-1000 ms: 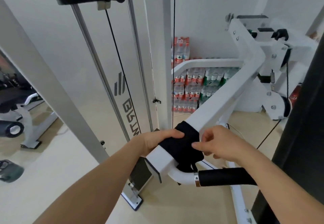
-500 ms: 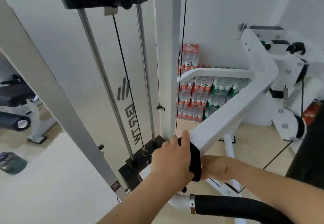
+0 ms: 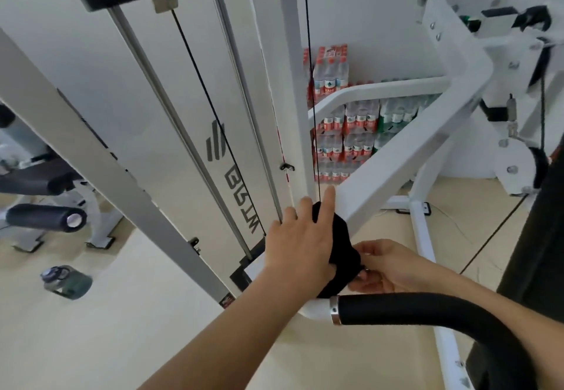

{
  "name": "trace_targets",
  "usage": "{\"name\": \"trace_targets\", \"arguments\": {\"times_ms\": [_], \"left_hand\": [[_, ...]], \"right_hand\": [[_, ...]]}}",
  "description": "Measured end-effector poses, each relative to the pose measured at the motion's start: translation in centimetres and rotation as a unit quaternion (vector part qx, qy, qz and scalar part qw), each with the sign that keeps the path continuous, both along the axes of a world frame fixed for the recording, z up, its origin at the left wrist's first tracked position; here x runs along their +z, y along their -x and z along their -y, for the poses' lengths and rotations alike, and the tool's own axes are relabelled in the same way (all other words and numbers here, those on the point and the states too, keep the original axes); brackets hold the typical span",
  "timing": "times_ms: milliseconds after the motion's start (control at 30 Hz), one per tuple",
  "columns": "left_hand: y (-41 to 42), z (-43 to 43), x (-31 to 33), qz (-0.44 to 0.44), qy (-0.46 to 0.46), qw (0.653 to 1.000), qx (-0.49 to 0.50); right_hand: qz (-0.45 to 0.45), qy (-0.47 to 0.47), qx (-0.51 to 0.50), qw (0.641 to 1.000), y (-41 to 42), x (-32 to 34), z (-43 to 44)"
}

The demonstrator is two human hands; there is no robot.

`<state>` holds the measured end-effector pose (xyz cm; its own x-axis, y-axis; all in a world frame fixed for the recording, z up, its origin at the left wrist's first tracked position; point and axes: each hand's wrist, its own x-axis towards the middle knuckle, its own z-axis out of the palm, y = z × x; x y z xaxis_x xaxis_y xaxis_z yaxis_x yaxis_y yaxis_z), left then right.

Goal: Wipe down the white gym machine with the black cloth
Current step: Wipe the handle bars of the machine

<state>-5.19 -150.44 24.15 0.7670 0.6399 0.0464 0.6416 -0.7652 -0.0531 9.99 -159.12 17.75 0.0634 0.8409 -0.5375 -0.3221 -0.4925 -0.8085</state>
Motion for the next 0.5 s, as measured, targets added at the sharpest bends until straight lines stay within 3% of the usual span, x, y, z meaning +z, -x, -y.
{"name": "trace_targets", "arguments": {"times_ms": [233, 500], "left_hand": [[1.1, 0.8, -0.2, -0.008, -0.003, 0.999, 0.035], [-2.1, -0.2, 0.4, -0.04, 0.075, 0.996, 0.04]], "right_hand": [[0.171, 0.019, 0.093, 0.981, -0.9, 3.1, -0.8], [0.103, 0.059, 0.075, 0.99, -0.8, 3.6, -1.7]]}}
